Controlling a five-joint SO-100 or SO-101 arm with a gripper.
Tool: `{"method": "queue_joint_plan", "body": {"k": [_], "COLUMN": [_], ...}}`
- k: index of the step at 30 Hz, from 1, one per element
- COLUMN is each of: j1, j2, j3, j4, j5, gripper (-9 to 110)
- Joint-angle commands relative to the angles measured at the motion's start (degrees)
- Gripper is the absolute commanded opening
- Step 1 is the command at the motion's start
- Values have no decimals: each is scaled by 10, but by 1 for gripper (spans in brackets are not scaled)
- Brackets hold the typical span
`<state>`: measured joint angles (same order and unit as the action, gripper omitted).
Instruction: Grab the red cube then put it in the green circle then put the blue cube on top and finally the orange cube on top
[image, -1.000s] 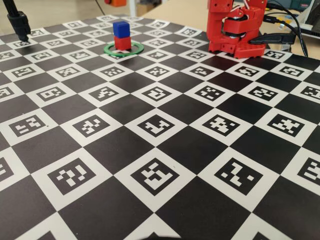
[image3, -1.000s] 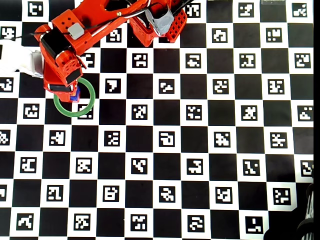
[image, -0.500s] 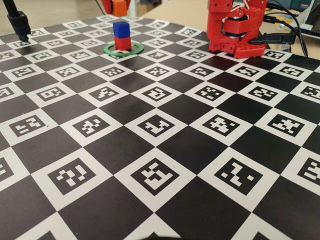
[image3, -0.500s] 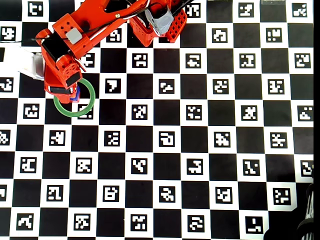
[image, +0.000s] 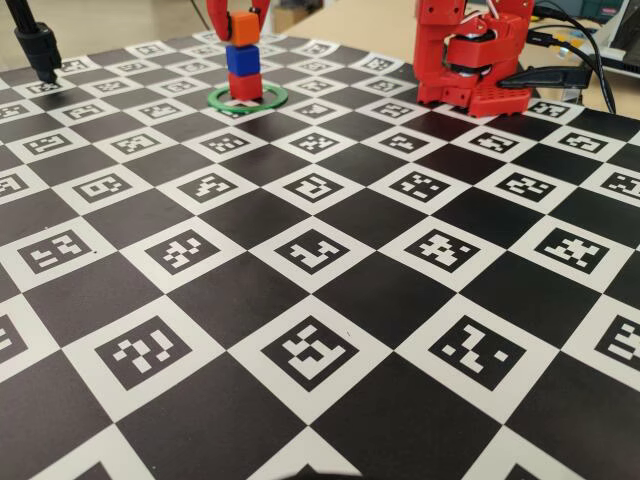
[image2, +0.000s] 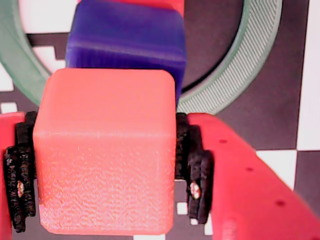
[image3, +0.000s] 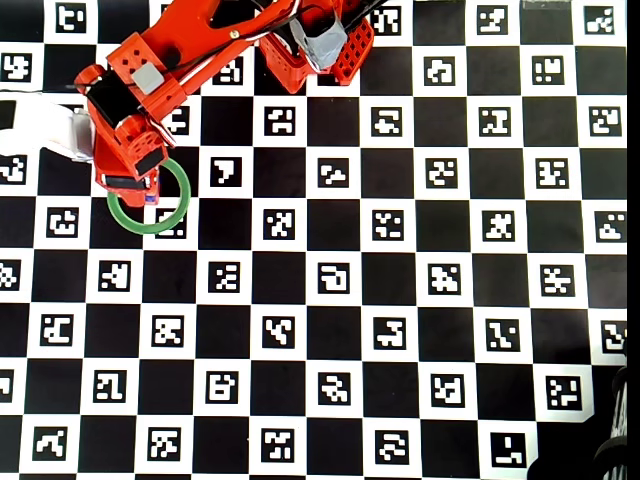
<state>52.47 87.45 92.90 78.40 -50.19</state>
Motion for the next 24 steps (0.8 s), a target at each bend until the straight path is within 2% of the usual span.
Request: {"method": "queue_joint_plan", "body": {"k": [1, 24], "j1": [12, 18], "j2": [32, 25], "j3": [-6, 9], "j4": [-9, -23], "j5": [-4, -9], "gripper": [0, 0]}}
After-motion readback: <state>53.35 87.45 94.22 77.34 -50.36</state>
